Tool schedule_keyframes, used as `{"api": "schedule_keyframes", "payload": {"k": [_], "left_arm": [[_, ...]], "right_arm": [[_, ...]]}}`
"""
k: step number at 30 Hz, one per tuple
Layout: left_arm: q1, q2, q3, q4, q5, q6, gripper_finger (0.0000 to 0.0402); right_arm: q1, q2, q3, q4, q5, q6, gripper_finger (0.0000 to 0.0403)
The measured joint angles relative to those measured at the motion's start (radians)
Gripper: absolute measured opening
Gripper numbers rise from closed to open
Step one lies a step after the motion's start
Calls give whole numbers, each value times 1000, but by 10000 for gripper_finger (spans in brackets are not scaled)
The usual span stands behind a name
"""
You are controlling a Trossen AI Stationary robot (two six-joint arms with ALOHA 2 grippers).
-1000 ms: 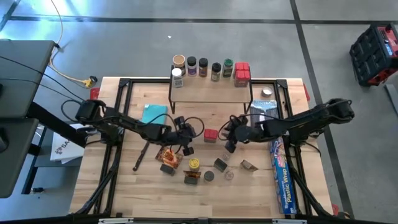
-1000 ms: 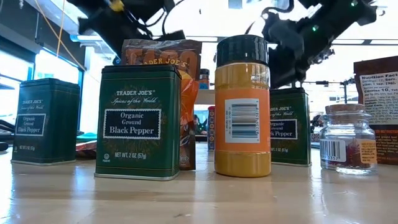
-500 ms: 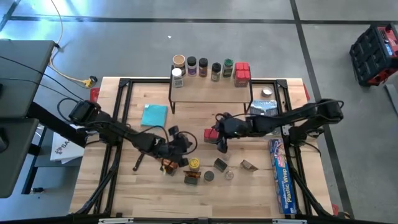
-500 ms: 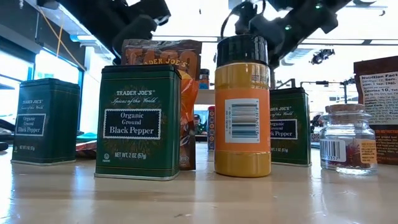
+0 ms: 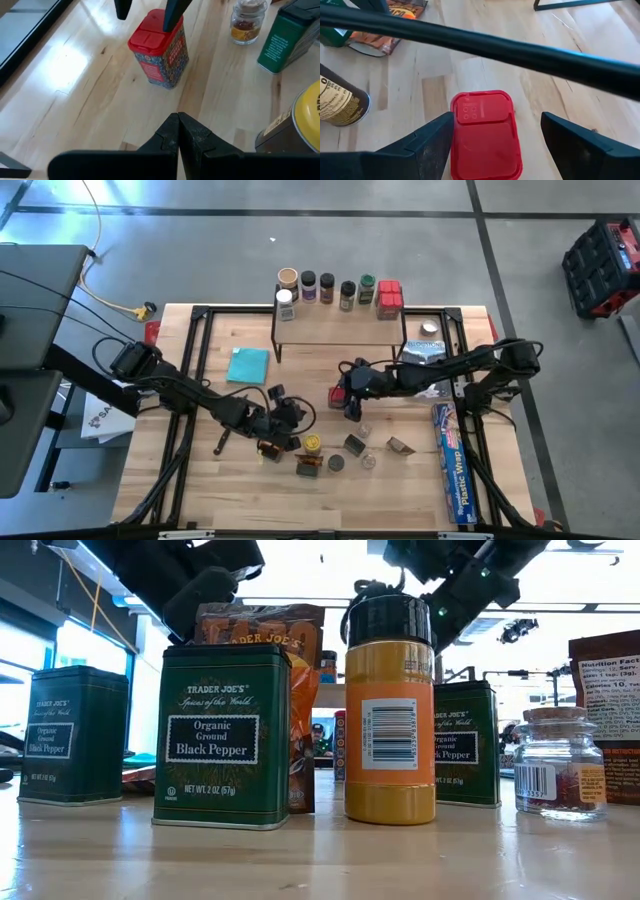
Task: Shelf spices
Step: Put the red seasoning can on the shelf aligned with the other red seasoning cans
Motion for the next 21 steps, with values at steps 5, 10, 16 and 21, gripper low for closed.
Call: {"api": "schedule_keyframes", "payload": {"k": [5, 10, 16, 21], "left_arm": [[0, 0, 0, 0, 0, -9, 0], [0, 0, 0, -2, 0, -16, 0], [0, 0, 0, -5, 1, -16, 0], [0, 0, 0, -5, 1, -16, 0]], "right_arm": [[0, 17, 0, 4, -46, -30, 293], [0, 50, -1, 9, -42, -51, 293], [0, 55, -2, 11, -19, -44, 286], [0, 74, -2, 10, -52, -52, 250]]}}
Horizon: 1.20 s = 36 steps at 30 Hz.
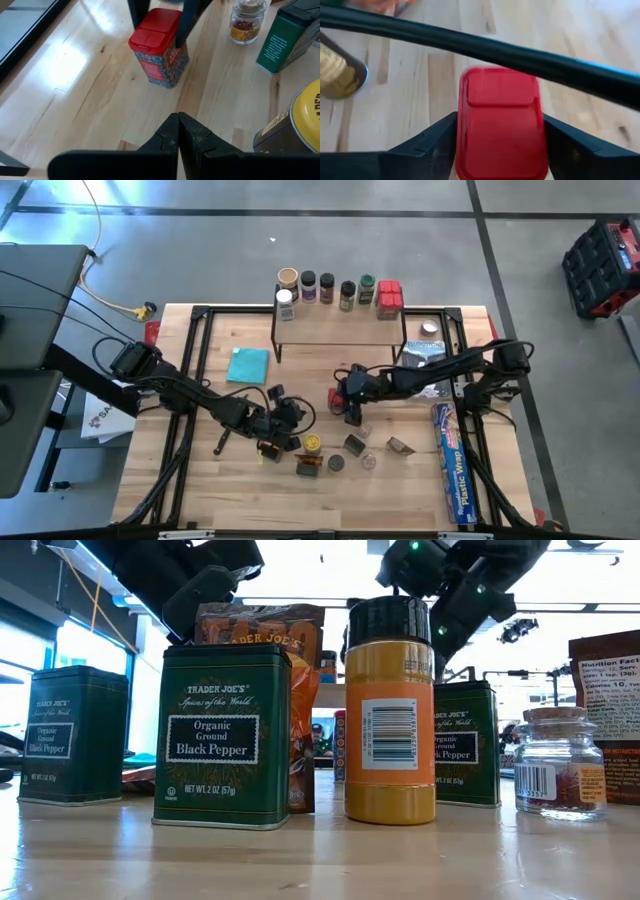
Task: Shelf spices
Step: Put the red seasoning can on the shelf aligned with the other red seasoning cans
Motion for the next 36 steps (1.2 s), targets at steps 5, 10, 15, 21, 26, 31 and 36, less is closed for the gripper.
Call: {"api": "schedule_keyframes", "payload": {"k": [5, 10, 15, 21, 26, 31, 36], "left_arm": [[0, 0, 0, 0, 2, 0, 0], [0, 0, 0, 0, 2, 0, 0], [0, 0, 0, 1, 6, 0, 0], [-2, 0, 0, 43, 5, 8, 0], [0, 0, 0, 158, 6, 83, 0], [23, 0, 0, 275, 7, 178, 0], [40, 0, 0, 336, 14, 236, 0]], "right_arm": [[0, 6, 0, 2, 3, 22, 209], [0, -20, 0, -5, 4, 51, 203], [-3, -165, 0, -108, 4, 9, 203], [-50, -438, 1, -289, 71, -76, 203], [-186, -559, 113, -505, 67, -120, 203], [-346, -540, 260, -655, 30, -315, 203], [-511, -505, 299, -706, -138, -450, 203]]}}
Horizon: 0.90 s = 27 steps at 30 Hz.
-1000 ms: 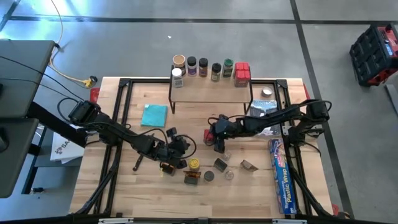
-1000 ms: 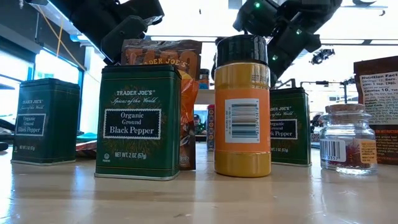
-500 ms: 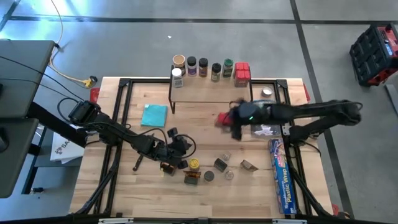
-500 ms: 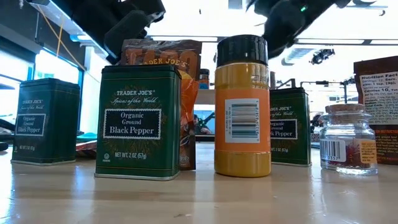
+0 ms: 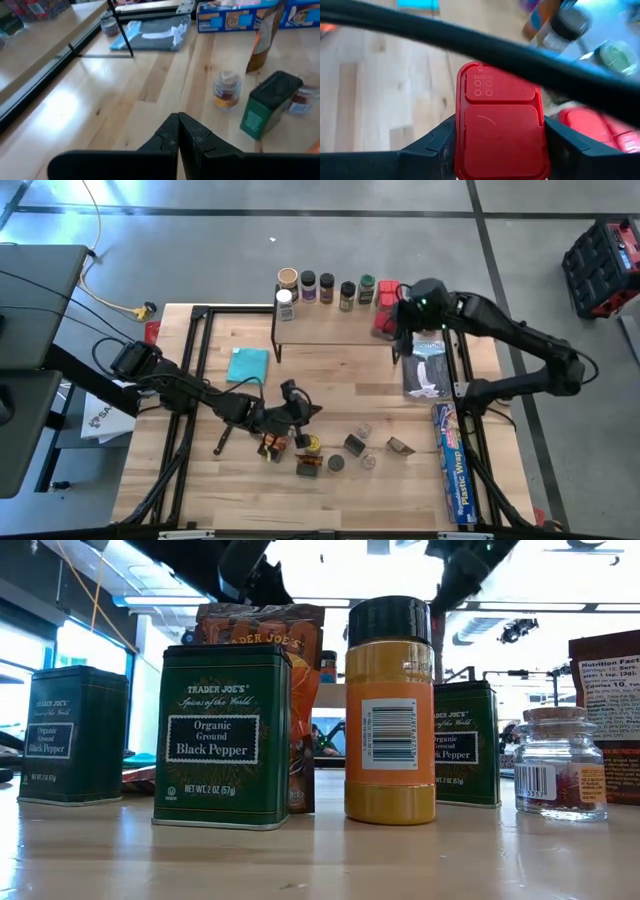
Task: Shelf spices
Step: Put the red seasoning can on the shelf aligned with the other red seasoning cans
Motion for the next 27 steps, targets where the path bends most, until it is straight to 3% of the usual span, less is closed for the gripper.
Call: {"api": "schedule_keyframes", "payload": {"k": [8, 27], "left_arm": [[5, 0, 0, 37, 20, 11, 0], [5, 0, 0, 46, 24, 28, 0]], "right_arm": [[-129, 69, 0, -56, -106, -119, 204], [-158, 122, 0, -72, -85, -212, 225]]}}
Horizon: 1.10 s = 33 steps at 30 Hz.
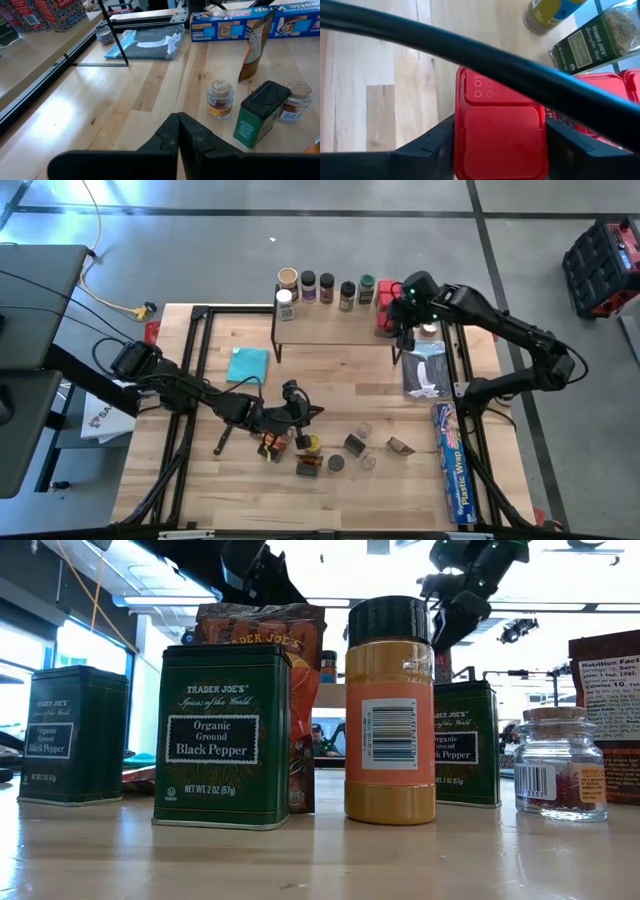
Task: Shelf spices
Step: Put the red seasoning can on the shelf aligned with the other red seasoning cans, then adjust the black seasoning bottle on the shelf
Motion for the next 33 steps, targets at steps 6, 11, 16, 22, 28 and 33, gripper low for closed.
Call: {"api": "schedule_keyframes", "payload": {"k": [6, 11, 16, 22, 28, 33], "left_arm": [[0, 0, 0, 12, 0, 0, 0], [0, 0, 0, 20, 0, 0, 0], [0, 0, 0, 20, 0, 0, 0], [0, 0, 0, 21, 0, 0, 0], [0, 0, 0, 21, 1, 0, 0], [0, 0, 0, 20, 1, 0, 0]], "right_arm": [[0, 0, 0, -18, 17, -26, 259], [1, 0, 10, -20, 27, -27, 269], [11, -1, 63, -59, 83, -28, 269], [38, -1, 82, -79, 168, -49, 270], [112, -2, 82, -91, 287, -17, 270], [201, -19, 82, -93, 365, 11, 270]]}}
